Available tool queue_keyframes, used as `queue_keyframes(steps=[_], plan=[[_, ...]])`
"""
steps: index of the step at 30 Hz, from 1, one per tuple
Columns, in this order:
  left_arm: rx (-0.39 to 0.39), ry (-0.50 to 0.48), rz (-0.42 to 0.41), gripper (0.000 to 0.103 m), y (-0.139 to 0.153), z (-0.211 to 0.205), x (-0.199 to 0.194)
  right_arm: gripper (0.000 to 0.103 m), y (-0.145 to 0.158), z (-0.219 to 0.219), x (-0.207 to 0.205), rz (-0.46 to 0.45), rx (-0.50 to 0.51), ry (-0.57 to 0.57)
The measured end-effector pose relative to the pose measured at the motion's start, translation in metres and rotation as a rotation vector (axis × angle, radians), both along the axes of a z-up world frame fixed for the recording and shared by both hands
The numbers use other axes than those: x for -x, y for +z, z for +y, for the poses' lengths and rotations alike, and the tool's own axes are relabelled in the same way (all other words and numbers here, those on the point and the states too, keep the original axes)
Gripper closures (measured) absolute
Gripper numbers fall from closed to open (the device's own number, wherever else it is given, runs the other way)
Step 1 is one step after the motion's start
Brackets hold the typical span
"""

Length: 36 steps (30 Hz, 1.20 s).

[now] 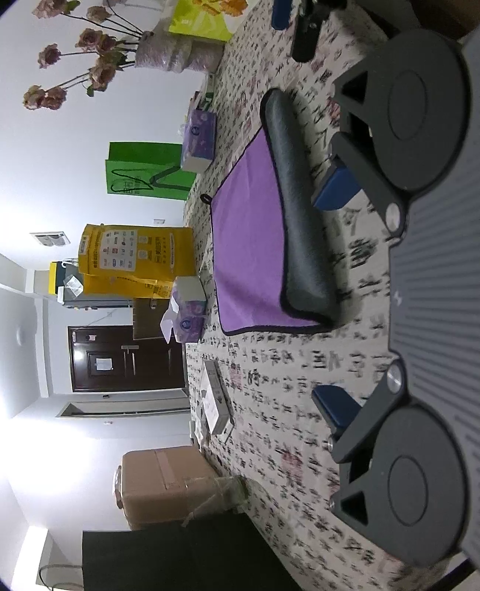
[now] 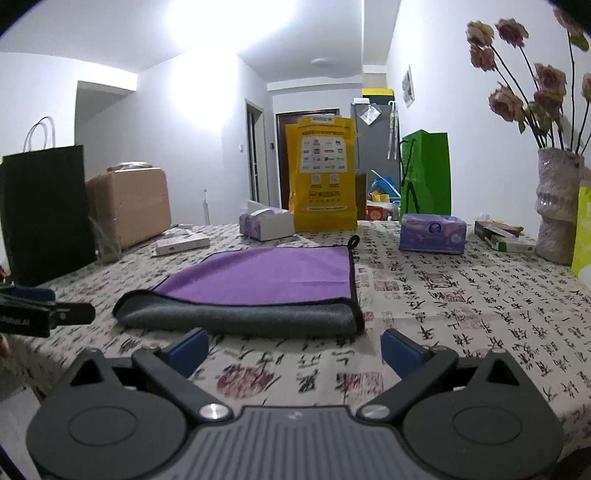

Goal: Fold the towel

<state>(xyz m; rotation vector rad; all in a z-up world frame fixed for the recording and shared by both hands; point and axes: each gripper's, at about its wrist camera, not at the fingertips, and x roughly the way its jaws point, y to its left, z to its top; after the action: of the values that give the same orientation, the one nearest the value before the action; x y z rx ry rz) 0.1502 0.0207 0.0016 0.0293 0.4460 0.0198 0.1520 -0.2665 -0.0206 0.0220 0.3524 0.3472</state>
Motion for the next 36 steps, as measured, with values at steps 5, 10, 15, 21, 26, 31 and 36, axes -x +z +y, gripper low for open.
queue_keyframes(steps=[5,10,15,21,26,31,36], plan=[[0.012,-0.032,0.041,0.027,0.0,0.008,-0.039,0.002,0.003,-0.004,-0.036,-0.001,0.002,0.042],[0.029,-0.051,0.068,0.03,-0.005,0.015,-0.074,0.013,0.002,-0.002,-0.079,0.062,0.074,0.108],[0.113,-0.091,0.151,0.054,-0.011,0.025,-0.099,0.031,0.001,-0.005,-0.115,0.116,0.07,0.163],[0.162,-0.163,0.234,0.073,-0.019,0.03,-0.109,0.052,-0.004,-0.012,-0.144,0.167,0.051,0.209],[0.211,-0.176,0.265,0.076,-0.02,0.041,-0.107,0.064,-0.012,-0.017,-0.16,0.259,0.029,0.285],[0.186,-0.167,0.259,0.098,-0.017,0.041,-0.105,0.095,-0.014,-0.02,-0.16,0.286,0.047,0.317],[0.14,-0.156,0.237,0.098,-0.01,0.035,-0.107,0.099,-0.009,-0.02,-0.159,0.26,0.057,0.306]])
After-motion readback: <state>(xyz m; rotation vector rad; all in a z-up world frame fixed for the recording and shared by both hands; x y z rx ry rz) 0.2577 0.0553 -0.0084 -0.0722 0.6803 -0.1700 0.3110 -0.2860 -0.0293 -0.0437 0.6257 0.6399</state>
